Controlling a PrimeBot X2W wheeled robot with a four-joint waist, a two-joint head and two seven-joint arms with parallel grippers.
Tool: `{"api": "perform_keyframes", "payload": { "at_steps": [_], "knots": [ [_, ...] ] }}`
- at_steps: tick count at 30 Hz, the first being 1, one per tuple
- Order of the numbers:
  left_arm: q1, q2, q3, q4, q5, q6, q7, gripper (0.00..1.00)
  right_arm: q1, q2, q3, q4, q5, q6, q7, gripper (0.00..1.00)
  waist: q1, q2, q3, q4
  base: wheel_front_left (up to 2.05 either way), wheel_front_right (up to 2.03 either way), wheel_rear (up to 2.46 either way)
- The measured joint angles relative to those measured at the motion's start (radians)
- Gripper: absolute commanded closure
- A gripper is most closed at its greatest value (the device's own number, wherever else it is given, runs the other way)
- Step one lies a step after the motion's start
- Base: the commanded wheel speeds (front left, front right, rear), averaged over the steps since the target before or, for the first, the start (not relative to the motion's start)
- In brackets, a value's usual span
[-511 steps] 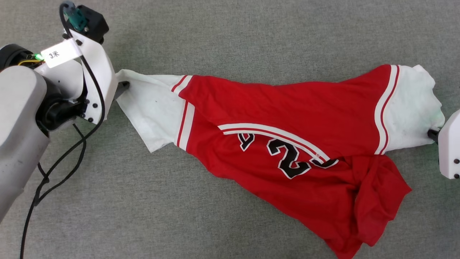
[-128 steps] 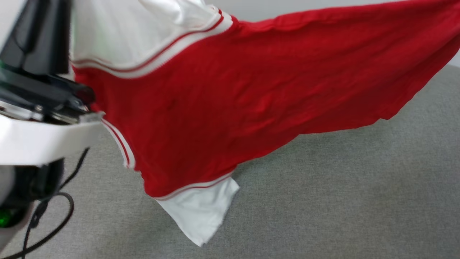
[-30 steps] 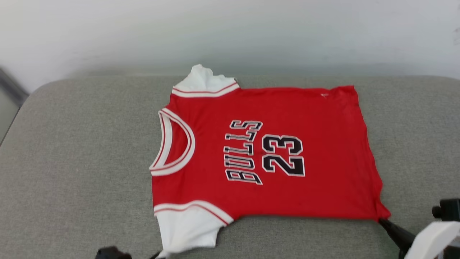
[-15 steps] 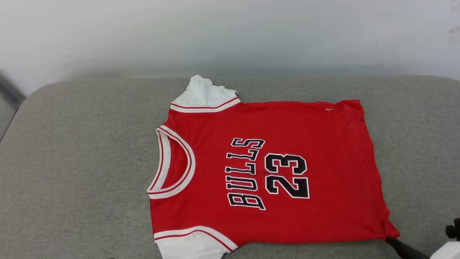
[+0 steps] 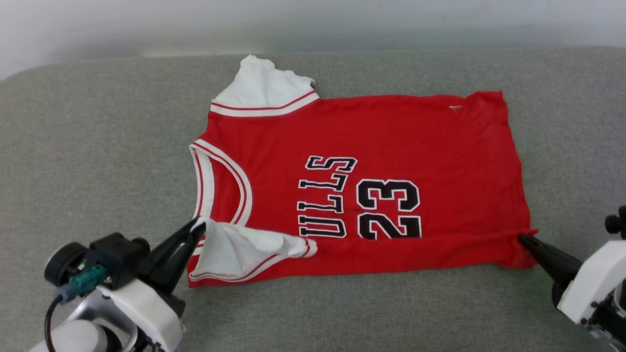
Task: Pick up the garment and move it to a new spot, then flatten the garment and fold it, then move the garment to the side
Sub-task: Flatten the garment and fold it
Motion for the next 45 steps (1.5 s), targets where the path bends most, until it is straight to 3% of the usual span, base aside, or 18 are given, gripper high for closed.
{"api": "perform_keyframes", "payload": {
  "at_steps": [11,23,24,25,26,33,40,45],
  "knots": [
    [-0.205,-0.049,-0.006,0.191,0.032,-0.079,0.043,1.0,-0.202,0.012,0.047,0.117,-0.104,0.0,0.044,1.0,0.0001,0.0,0.121,-0.02,0.0,0.0,0.0],
    [-0.309,-0.142,-0.04,0.404,0.054,-0.115,0.042,1.0,-0.279,0.007,0.105,0.228,-0.165,0.0,0.032,1.0,0.0,0.0,0.138,-0.02,0.0,0.0,0.0],
    [-0.314,-0.155,-0.043,0.422,0.054,-0.112,0.038,1.0,-0.285,0.004,0.111,0.236,-0.178,0.0,0.018,0.56,0.0001,0.0,0.134,-0.02,0.0,0.0,0.0],
    [-0.319,-0.166,-0.045,0.441,0.055,-0.107,0.038,0.29,-0.291,0.002,0.12,0.243,-0.187,0.0,0.009,0.0,0.0,0.0,0.131,-0.019,0.0,0.0,0.0],
    [-0.322,-0.176,-0.049,0.459,0.056,-0.103,0.038,0.0,-0.295,-0.003,0.136,0.247,-0.192,0.0,0.003,0.0,0.0001,0.0,0.126,-0.018,0.0,0.0,0.0],
    [-0.319,-0.229,-0.038,0.517,0.03,-0.078,0.001,0.0,-0.299,-0.059,0.213,0.221,-0.237,0.0,-0.05,0.0,0.0,0.0,0.083,-0.011,0.0,0.0,0.0],
    [-0.258,-0.275,0.019,0.495,-0.031,0.014,-0.042,0.0,-0.285,-0.087,0.227,0.17,-0.318,0.0,-0.047,0.0,-0.0001,0.0,0.02,-0.004,0.0,0.0,0.0],
    [-0.188,-0.27,0.06,0.46,-0.048,0.116,-0.054,0.0,-0.216,-0.055,0.155,0.139,-0.389,0.0,0.004,0.0,-0.0003,0.0,-0.022,-0.001,0.0,0.0,0.0]
  ]
}}
